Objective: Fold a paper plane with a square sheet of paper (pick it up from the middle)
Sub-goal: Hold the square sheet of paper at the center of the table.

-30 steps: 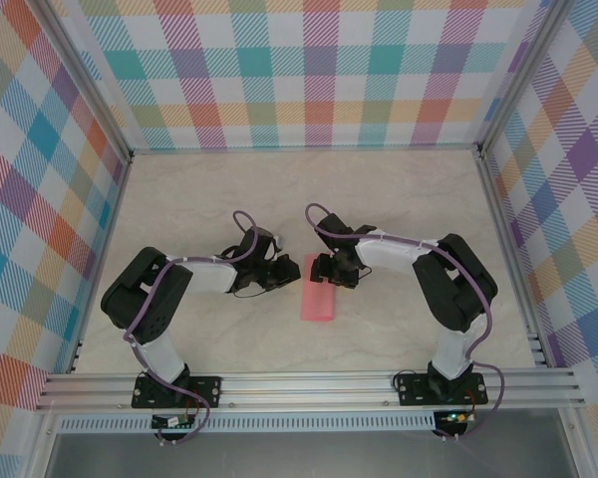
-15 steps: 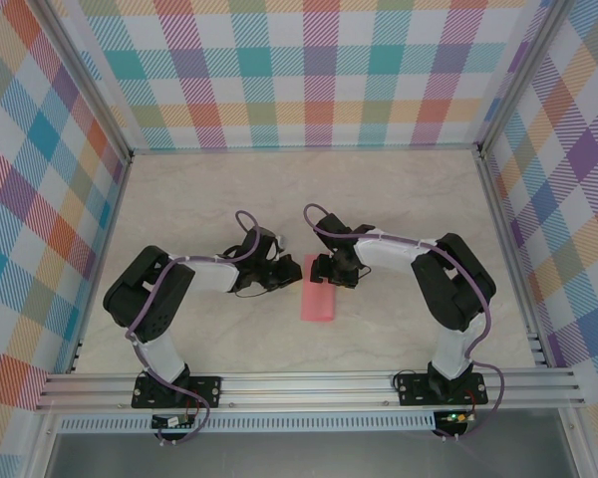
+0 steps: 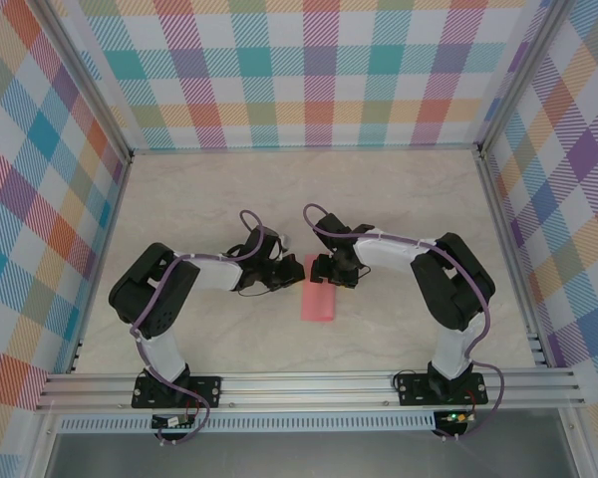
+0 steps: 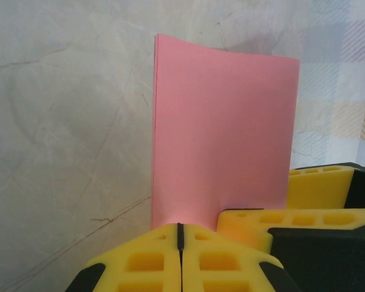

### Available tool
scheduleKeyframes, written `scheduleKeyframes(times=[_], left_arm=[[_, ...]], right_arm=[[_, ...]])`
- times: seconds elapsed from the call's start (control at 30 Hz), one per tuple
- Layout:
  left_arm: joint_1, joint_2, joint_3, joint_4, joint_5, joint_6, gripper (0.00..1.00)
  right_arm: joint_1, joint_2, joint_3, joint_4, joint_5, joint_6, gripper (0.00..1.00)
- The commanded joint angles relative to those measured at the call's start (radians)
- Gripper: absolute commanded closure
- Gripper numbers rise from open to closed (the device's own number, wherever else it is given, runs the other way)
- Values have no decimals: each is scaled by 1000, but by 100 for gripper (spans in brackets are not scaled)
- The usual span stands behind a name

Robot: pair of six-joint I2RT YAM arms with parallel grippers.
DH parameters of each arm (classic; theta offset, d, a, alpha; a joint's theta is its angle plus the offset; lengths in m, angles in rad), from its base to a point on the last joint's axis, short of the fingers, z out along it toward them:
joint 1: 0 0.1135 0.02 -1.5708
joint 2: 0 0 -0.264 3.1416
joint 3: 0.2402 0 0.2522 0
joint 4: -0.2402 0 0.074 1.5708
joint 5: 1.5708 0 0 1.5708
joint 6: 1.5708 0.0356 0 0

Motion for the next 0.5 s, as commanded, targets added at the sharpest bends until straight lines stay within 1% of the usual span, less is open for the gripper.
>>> scheduleKeyframes(times=[0.0, 0.23, 0.47], left_arm=[[-18, 17, 25, 3, 24, 5, 95], [-21, 23, 27, -1, 24, 6, 96], [-31, 31, 40, -80, -29, 21, 97]], right_arm=[[14, 226, -98, 117, 6, -40, 37], [14, 228, -98, 120, 3, -39, 37], [15, 226, -96, 121, 2, -35, 37]])
